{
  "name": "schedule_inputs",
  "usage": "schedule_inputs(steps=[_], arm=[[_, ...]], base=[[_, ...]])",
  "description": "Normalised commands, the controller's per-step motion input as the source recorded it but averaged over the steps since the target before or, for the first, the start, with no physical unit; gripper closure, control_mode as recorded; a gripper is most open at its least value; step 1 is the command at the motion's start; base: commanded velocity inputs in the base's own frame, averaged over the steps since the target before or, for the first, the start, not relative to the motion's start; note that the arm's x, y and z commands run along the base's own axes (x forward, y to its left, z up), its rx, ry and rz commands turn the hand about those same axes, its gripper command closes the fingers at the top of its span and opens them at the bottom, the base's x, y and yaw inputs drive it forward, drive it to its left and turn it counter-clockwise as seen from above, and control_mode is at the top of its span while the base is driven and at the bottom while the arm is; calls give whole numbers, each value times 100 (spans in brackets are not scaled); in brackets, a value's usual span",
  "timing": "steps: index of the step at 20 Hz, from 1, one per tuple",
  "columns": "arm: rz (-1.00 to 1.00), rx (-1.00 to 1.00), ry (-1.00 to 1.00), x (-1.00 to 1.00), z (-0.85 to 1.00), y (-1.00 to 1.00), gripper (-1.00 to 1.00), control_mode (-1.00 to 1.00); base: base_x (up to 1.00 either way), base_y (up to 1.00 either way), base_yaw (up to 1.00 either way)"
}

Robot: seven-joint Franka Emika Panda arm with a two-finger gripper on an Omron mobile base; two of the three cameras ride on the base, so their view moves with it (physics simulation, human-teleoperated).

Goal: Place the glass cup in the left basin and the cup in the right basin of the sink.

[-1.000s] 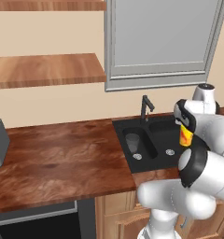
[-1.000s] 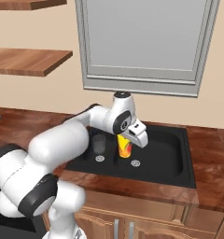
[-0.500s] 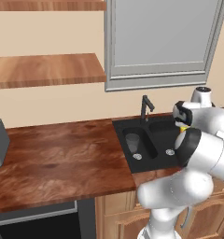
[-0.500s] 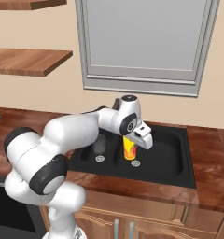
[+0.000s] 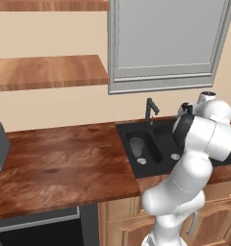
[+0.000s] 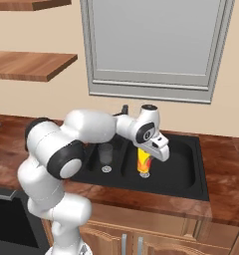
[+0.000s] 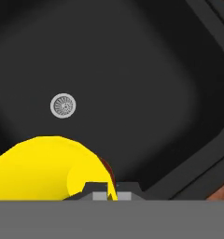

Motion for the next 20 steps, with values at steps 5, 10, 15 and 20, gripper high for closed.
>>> schedule_inputs(steps=[5,10,15,20], arm=[[-1,8,3,30,-29,-14,100,-100],[-2,2,0,33,-30,-7,100,-100],[-1,0,-4,30,-27,-10,100,-100],[-2,0,-2,31,-27,-12,100,-100]], base=[[0,0,0],[0,0,0],[0,0,0],[0,0,0]])
